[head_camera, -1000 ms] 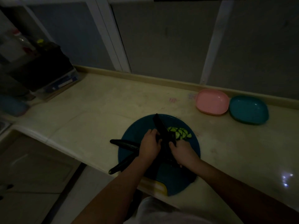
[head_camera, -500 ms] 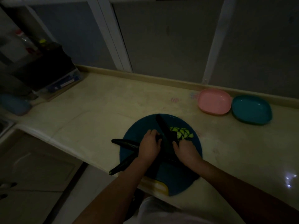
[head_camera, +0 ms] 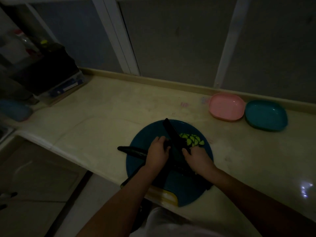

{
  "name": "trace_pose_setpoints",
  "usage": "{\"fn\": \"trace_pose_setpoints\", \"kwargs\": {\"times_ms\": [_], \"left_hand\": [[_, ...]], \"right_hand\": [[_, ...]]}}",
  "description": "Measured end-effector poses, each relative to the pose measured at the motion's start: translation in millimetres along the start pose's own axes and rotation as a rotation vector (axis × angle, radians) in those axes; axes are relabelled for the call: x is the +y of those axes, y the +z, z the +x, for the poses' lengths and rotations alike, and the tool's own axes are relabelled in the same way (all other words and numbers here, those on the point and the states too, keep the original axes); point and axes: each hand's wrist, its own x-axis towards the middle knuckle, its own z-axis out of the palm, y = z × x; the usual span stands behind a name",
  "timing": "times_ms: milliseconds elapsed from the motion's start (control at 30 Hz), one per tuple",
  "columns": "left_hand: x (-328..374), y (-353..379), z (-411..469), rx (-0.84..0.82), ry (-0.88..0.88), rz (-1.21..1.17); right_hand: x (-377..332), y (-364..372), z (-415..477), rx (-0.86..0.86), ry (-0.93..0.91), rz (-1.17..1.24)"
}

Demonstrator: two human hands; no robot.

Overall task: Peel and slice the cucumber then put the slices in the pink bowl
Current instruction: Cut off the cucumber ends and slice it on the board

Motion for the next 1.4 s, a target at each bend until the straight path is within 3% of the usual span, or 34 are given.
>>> {"fn": "trace_pose_setpoints", "kwargs": {"times_ms": [1400], "left_hand": [[-2.4,-0.2,-1.3,-0.003,0.013,-0.007]], "right_hand": [[1.0,-1.3,-2.5,-0.056,0.039,0.016]]}}
